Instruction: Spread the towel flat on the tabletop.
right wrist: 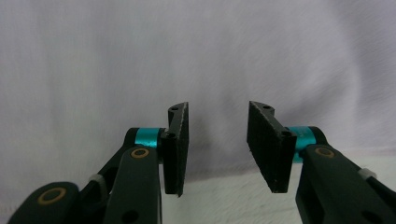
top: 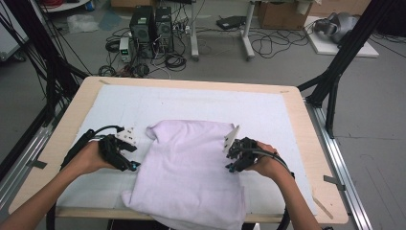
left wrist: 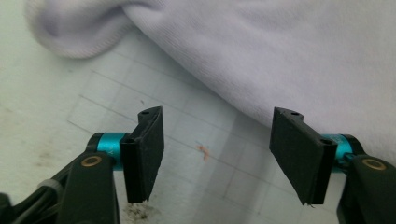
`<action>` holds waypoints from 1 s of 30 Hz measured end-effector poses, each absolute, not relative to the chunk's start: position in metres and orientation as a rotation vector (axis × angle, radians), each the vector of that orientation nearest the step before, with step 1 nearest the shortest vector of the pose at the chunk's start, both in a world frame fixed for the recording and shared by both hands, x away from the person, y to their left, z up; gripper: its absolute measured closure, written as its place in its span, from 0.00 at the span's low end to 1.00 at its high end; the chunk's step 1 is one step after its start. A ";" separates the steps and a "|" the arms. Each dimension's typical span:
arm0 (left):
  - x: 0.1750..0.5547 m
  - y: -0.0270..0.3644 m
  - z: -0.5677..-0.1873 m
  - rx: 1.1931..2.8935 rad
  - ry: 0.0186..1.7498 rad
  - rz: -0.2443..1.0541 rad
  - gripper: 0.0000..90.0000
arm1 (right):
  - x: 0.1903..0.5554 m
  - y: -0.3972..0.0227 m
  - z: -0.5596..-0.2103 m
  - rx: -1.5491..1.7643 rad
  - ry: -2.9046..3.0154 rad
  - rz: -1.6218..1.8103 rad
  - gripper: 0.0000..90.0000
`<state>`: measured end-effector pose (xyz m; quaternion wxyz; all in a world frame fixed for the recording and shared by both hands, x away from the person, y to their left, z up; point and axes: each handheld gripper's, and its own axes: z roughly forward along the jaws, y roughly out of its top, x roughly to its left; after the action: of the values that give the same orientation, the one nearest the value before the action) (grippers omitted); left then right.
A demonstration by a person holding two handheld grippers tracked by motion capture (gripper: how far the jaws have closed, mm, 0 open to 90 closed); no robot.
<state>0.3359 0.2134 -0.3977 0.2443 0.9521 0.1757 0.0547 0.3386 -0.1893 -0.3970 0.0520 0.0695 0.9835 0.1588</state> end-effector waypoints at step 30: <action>0.333 0.166 -0.398 2.794 0.355 0.136 1.00 | 0.328 -0.197 -0.393 0.180 3.032 0.486 0.98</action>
<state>0.3334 0.1665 -0.3978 0.1603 0.9781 0.1243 0.0476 0.3281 -0.1970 -0.3934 0.0327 0.0584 0.9852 0.1580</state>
